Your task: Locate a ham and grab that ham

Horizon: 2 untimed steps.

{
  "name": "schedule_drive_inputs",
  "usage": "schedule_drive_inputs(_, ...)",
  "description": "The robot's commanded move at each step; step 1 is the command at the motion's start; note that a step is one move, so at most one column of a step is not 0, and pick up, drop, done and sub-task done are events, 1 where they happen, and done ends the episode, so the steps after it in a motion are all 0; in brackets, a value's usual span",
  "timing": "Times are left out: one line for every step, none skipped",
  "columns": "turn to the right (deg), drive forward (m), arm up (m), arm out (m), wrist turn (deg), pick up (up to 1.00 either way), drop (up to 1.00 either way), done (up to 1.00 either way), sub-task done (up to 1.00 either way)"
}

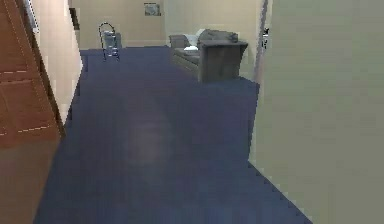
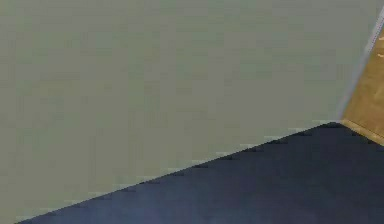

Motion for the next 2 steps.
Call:
schedule_drive_inputs(0.0,1.0,0.0,0.0,0.0,0.0,0.0,0.0,0.0)
schedule_drive_inputs(3.0,0.0,0.0,0.0,0.0,0.0,0.0,0.0,0.0)
